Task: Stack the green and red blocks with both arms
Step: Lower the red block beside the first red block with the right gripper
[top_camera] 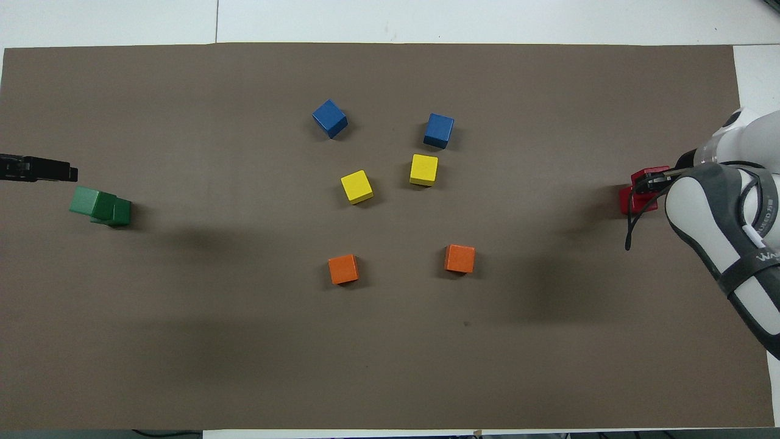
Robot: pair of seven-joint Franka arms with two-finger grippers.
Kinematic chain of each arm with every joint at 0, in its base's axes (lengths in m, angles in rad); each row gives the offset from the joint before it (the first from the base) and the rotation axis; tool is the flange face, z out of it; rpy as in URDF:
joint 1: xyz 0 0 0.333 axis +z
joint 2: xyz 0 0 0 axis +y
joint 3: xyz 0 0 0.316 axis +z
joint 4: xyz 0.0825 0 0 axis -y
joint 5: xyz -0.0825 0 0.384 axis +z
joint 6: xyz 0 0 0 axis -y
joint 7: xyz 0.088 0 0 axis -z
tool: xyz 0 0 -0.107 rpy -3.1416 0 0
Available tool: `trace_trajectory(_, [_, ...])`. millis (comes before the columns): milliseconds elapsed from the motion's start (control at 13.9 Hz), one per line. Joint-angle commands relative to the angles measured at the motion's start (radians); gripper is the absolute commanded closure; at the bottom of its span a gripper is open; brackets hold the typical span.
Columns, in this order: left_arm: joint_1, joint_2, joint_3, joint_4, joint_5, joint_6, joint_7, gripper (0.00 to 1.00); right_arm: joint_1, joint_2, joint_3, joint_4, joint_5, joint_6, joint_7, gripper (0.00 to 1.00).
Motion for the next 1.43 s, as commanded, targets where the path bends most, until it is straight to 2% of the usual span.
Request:
trace_trajectory(0, [-0.023, -0.073, 0.008, -0.008, 0.008, -0.082, -0.033, 0.0, -0.01, -0.041, 0.012, -0.05, 0.008, 0.001, 0.017, 1.0])
trace_trajectory(287, [-0.032, -0.089, 0.007, 0.067, 0.01, -0.212, -0.132, 0.0, -0.004, -0.067, 0.012, -0.071, 0.008, -0.003, 0.032, 1.0])
trace_trajectory(574, [-0.033, -0.086, 0.005, 0.164, 0.047, -0.387, -0.133, 0.0, -0.006, -0.07, 0.01, -0.076, 0.008, -0.025, 0.032, 1.0])
trace_trajectory(861, [-0.034, -0.074, 0.007, 0.207, 0.05, -0.443, -0.135, 0.0, -0.01, -0.072, 0.012, -0.08, 0.008, -0.023, 0.029, 1.0])
trace_trajectory(1004, [-0.069, -0.072, 0.01, 0.215, 0.05, -0.467, -0.135, 0.0, -0.012, -0.072, 0.01, -0.08, 0.008, -0.02, 0.028, 1.0])
trace_trajectory(1147, [-0.111, -0.072, 0.016, 0.219, 0.109, -0.501, -0.133, 0.0, -0.015, -0.072, 0.01, -0.083, 0.008, -0.014, 0.026, 1.0])
trace_trajectory(1363, [-0.114, -0.06, 0.008, 0.242, 0.108, -0.498, -0.133, 0.0, -0.016, -0.072, 0.01, -0.086, 0.008, -0.012, 0.025, 1.0])
